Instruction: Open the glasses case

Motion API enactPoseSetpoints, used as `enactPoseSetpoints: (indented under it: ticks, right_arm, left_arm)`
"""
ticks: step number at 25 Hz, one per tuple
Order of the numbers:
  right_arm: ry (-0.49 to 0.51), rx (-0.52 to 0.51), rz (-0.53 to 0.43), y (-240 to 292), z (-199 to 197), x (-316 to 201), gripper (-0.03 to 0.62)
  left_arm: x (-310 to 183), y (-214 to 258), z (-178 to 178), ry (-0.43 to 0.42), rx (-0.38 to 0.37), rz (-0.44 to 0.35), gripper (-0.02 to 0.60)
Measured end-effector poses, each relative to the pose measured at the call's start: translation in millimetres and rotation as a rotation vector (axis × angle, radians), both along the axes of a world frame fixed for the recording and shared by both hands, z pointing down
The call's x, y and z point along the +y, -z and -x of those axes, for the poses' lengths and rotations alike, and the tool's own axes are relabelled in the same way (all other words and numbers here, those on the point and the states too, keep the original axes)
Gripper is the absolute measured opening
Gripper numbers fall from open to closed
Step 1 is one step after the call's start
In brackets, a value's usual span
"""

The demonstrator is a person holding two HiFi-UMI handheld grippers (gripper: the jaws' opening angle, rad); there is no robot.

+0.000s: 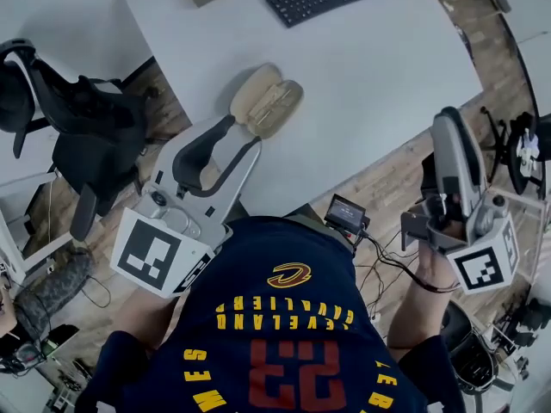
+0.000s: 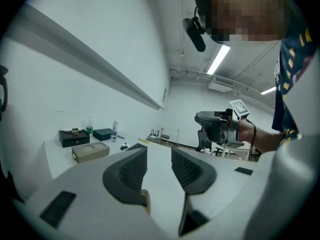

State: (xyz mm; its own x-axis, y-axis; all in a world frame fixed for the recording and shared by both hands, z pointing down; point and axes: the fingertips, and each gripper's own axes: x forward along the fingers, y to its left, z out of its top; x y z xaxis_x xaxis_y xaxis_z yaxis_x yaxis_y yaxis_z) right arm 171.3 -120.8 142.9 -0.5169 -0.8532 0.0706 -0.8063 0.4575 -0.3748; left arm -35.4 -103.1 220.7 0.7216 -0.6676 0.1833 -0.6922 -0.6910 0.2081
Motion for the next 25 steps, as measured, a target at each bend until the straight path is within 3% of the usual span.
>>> enactPoseSetpoints:
  ticks: [2, 6, 11, 20, 25]
  right_arm:
    - [0.028, -0.02, -0.031, 16, 10, 8, 0.107]
    - [0.076, 0.042, -0.098, 31, 34, 20, 0.101]
    - [0.098, 0.085, -0.17, 33, 53, 22, 0.045]
    - [0.118, 0.162, -0.218, 30, 64, 22, 0.032]
    - [0.138, 0.169, -0.222, 29, 70, 21, 0.032]
  left_arm:
    - [5, 11, -5, -0.013, 0.021, -0.012, 0.162]
    - [12, 26, -12, -0.037, 0.045, -0.043, 0.157]
    - [13, 25, -13, -0.034, 0.072, 0.025, 0.153]
    - [1, 24, -9, -0.029, 0.068, -0.018, 0.149]
    - [2, 18, -12, -0.036, 0.069, 0.04, 0.149]
